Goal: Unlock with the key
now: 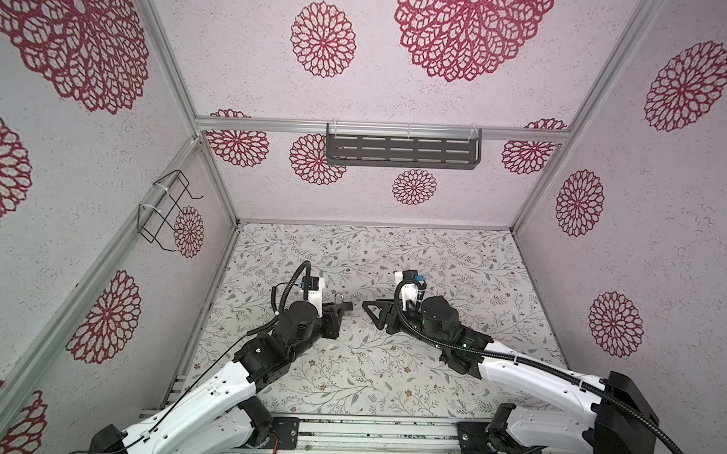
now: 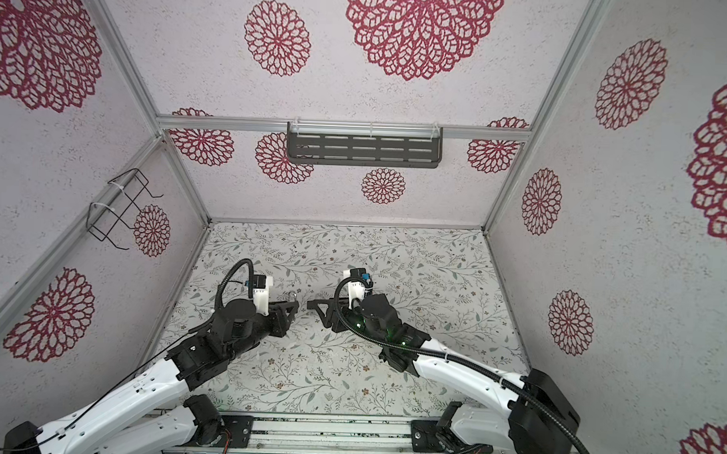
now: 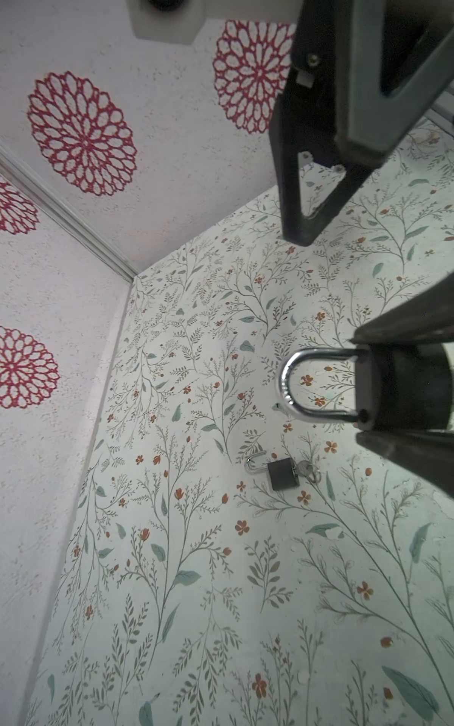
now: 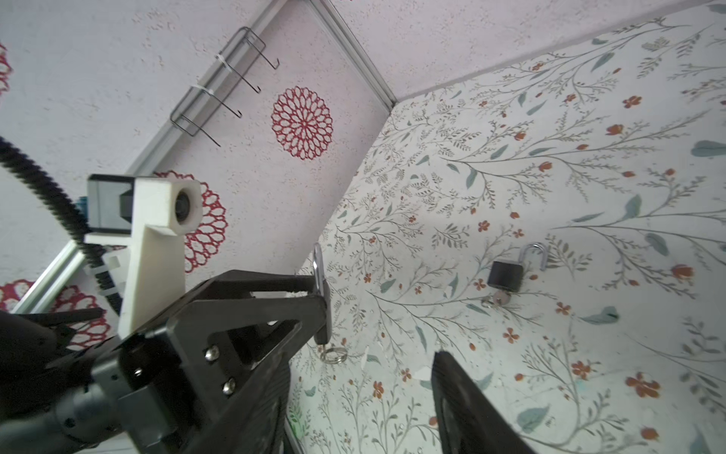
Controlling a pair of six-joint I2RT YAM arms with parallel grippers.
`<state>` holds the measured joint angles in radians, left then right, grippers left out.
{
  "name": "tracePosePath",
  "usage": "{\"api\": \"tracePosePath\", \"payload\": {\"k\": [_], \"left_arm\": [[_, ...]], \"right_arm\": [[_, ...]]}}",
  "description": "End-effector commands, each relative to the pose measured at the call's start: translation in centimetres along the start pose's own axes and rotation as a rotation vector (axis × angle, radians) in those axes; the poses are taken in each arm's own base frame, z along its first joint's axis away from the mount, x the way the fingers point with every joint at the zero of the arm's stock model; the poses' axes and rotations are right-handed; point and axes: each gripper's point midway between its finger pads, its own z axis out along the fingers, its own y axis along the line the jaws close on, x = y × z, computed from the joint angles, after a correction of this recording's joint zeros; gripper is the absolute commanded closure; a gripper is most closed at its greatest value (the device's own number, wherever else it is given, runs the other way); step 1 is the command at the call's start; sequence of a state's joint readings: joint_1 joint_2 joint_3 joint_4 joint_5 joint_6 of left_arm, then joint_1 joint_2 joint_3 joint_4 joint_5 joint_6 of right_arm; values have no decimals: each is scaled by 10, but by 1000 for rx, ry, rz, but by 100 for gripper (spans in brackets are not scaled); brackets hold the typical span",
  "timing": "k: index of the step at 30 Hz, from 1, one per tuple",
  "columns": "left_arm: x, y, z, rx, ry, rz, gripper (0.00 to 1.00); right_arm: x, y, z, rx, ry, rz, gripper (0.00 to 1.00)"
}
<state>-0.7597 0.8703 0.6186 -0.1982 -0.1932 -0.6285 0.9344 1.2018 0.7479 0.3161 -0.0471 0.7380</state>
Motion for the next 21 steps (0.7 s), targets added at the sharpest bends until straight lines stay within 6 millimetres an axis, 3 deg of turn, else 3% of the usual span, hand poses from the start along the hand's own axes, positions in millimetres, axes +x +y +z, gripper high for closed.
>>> {"api": "tracePosePath", "payload": {"k": [1, 8, 10, 21], "left_arm": [[2, -17, 6, 53, -19, 95, 100], [20, -36, 19, 137, -30, 190, 100], [21, -39, 20, 156, -41, 203, 100], [25, -40, 25, 159, -76, 235, 100]], "right_arm": [[-16, 3, -10, 36, -1, -80, 37], [-19, 6, -10, 73, 79, -181, 33], [-22, 7, -9, 80, 93, -202, 28], [-29, -5, 10, 186, 198, -254, 26]]}}
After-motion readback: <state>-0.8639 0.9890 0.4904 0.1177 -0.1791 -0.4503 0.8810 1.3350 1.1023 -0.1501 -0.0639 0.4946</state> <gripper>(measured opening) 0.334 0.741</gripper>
